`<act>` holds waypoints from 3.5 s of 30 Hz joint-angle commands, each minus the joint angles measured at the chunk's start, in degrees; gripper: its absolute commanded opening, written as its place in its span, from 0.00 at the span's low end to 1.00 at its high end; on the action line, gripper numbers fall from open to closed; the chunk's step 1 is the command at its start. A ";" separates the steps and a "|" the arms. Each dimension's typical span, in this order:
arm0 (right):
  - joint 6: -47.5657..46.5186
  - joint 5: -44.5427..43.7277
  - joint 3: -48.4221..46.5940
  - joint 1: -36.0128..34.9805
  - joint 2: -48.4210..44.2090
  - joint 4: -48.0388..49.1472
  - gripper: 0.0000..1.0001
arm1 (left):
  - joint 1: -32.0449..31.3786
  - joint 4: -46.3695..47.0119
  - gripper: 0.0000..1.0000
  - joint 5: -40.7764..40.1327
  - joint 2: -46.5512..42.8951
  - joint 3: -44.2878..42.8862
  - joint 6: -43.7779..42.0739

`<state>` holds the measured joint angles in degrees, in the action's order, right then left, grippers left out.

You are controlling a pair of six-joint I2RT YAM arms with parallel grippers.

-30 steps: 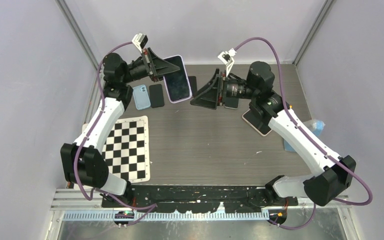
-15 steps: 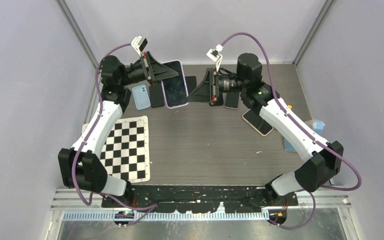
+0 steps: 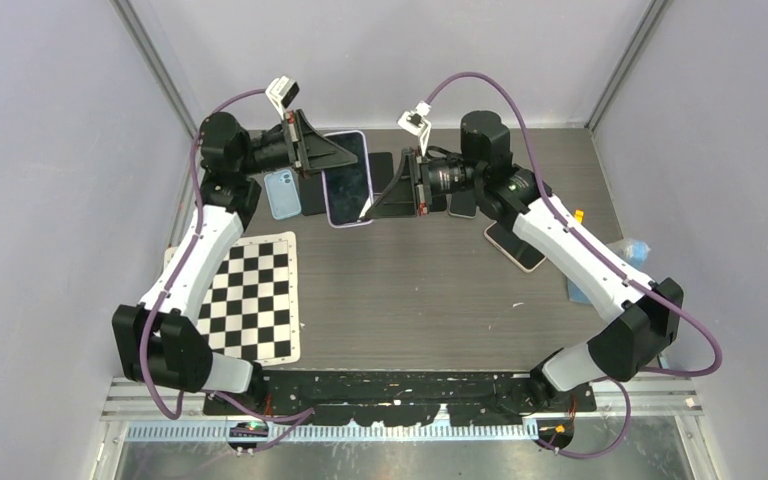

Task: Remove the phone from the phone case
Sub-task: Remove the phone case from the phone.

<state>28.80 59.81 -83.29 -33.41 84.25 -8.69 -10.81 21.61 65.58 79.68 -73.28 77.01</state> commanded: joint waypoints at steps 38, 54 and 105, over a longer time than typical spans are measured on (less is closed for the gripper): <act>-28.42 -9.57 -2.82 -8.42 -3.66 -4.02 0.24 | -7.12 -2.81 0.00 -10.35 6.41 5.70 20.20; -41.04 -20.91 -5.17 -10.98 -1.64 -11.79 0.21 | -7.12 0.17 0.00 -8.79 9.26 5.25 24.58; 22.41 -26.72 14.41 -5.27 1.45 39.89 0.52 | 2.61 9.75 0.00 -15.90 4.44 7.26 31.09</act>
<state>50.24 31.92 -68.93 -38.76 85.14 26.33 -8.14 24.99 50.24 86.21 -65.56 105.30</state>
